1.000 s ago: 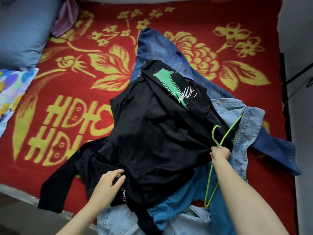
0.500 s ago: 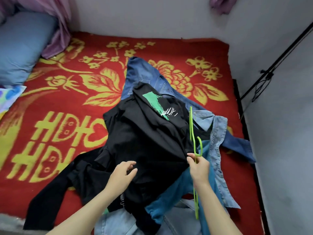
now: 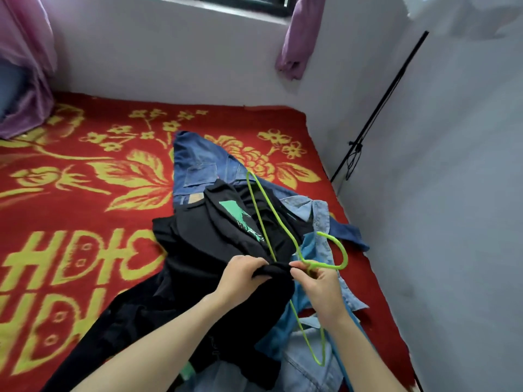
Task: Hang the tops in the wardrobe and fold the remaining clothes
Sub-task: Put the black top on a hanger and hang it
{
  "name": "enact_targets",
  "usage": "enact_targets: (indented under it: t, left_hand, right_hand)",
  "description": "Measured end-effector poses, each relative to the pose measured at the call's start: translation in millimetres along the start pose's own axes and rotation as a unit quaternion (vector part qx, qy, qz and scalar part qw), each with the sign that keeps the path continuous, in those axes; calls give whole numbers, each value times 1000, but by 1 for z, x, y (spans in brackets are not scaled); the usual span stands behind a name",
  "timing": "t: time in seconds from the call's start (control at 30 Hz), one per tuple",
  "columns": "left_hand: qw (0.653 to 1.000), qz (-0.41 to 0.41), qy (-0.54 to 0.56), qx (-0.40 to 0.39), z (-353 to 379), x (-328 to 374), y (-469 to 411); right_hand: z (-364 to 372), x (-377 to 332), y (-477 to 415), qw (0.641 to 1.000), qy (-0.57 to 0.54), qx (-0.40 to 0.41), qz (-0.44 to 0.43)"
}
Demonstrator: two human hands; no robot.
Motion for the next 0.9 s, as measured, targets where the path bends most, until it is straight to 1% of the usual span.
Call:
enact_targets:
  t: [0.1, 0.2, 0.27, 0.3, 0.43, 0.53, 0.6, 0.67, 0.73, 0.8, 0.9]
  left_hand:
    - [996, -60, 57, -22, -24, -18, 7]
    - [987, -84, 129, -35, -54, -39, 10]
    - [983, -91, 157, -29, -77, -46, 13]
    - [980, -94, 172, -18, -89, -47, 14]
    - [963, -102, 241, 73, -137, -38, 14]
    - [946, -99, 278, 136, -168, -24, 8]
    - [939, -85, 287, 168, -187, -12, 1]
    - [933, -69, 288, 204, -208, -3, -4]
    - [917, -68, 305, 247, -229, -2, -6]
    - [899, -89, 322, 282, -246, -11, -5]
    - [875, -120, 332, 332, -266, -27, 4]
  right_hand:
    - [5, -4, 6, 999, 12, 35, -3]
    - [12, 2, 8, 997, 58, 54, 12]
    - [21, 8, 9, 995, 85, 49, 29]
    - [28, 12, 8, 994, 101, 34, 37]
    - [69, 17, 7, 985, 151, -77, 35]
    - [89, 15, 3, 977, 173, -120, 20]
    - [92, 6, -1, 977, 182, -107, -1]
    - [89, -8, -9, 982, 173, -69, -27]
    - [79, -28, -19, 986, 151, -53, -47]
    - [72, -53, -28, 984, 148, -66, -76]
    - [62, -105, -38, 977, 131, -82, -150]
Point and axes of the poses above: each hand's wrist, its own y-axis away from the middle knuckle, its own z-axis out of the palm, x = y × z, the point moved 7 cm from there along -y, towards the middle knuckle, and after that the axes turned 15 degrees about -y, right-handed, at the moved point
